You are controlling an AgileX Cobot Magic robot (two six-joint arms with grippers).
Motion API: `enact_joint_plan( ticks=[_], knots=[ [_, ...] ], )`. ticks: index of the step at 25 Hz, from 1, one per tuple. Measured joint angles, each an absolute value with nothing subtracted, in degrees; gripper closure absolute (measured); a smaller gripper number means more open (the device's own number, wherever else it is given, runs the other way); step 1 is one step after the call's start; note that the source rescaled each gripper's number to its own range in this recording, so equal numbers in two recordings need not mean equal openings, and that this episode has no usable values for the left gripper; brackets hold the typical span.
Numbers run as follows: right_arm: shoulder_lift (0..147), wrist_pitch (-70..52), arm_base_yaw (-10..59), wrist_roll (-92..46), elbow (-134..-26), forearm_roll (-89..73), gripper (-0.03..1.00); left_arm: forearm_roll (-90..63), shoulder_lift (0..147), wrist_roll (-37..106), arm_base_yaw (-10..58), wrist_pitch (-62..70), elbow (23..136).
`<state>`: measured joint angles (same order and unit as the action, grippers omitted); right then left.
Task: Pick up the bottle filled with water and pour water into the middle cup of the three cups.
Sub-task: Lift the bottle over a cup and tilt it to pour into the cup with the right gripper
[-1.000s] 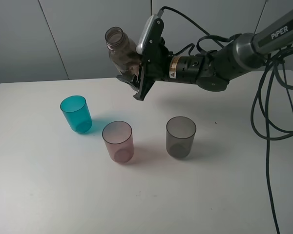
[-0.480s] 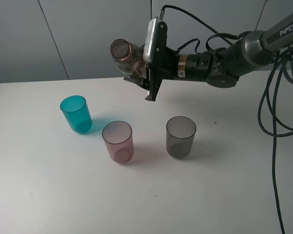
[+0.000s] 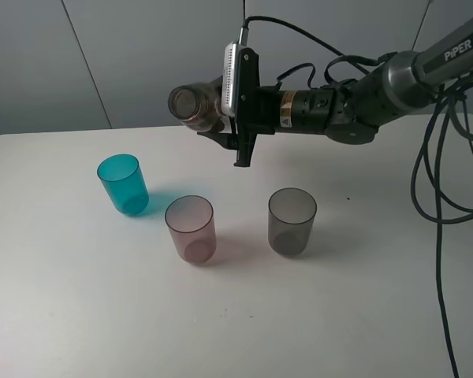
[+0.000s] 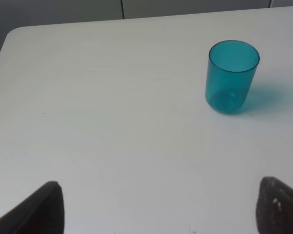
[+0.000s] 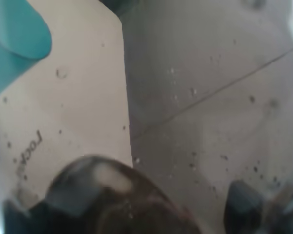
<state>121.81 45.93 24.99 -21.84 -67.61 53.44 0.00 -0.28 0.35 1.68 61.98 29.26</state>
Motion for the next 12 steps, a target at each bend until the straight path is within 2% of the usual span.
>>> enact_joint_plan(
  ticks=[5,12],
  knots=[
    [121.8,45.9,25.7,-25.3,-67.3,53.5,0.97,0.0,-0.3,0.3,1.7,62.0,29.3],
    [121.8,45.6,26.7,-38.0,-63.5,50.8,0.97,0.0,-0.3,0.3,1.7,62.0,29.3]
  ],
)
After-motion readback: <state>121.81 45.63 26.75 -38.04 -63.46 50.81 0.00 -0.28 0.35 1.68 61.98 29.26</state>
